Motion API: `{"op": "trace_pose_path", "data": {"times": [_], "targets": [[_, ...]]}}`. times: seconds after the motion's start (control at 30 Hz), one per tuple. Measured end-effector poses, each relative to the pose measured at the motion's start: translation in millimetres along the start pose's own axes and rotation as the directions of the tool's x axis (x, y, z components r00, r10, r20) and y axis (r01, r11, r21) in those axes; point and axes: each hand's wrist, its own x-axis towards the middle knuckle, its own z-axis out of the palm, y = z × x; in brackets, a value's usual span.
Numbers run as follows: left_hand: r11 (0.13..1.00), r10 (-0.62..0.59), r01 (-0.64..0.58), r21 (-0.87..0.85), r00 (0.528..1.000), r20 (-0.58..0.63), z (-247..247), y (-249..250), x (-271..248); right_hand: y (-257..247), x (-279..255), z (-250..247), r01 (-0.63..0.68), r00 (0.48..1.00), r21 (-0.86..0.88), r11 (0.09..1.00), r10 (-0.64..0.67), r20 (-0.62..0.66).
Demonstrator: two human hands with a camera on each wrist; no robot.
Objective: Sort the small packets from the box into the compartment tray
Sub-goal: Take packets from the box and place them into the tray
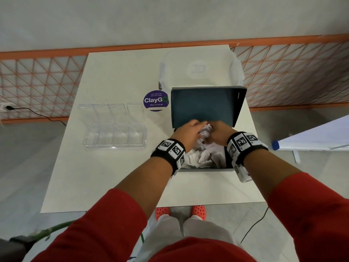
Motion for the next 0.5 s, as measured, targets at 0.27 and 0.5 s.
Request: {"op": "trace_pose_path", "data": {"times": [0.27,0.5], "targets": [[0.995,-0.086,0.085,-0.051,0.996,-0.018,5,4,-2,9,2,10,0.041,0.998,0.317,0.947,-0.02,-0.067],[0.99,-0.143,0.142,0.022,0.985,0.101,-3,1,-8,26,1,14,-0.056,0.998,0.402,0.914,0.042,0.042]]}}
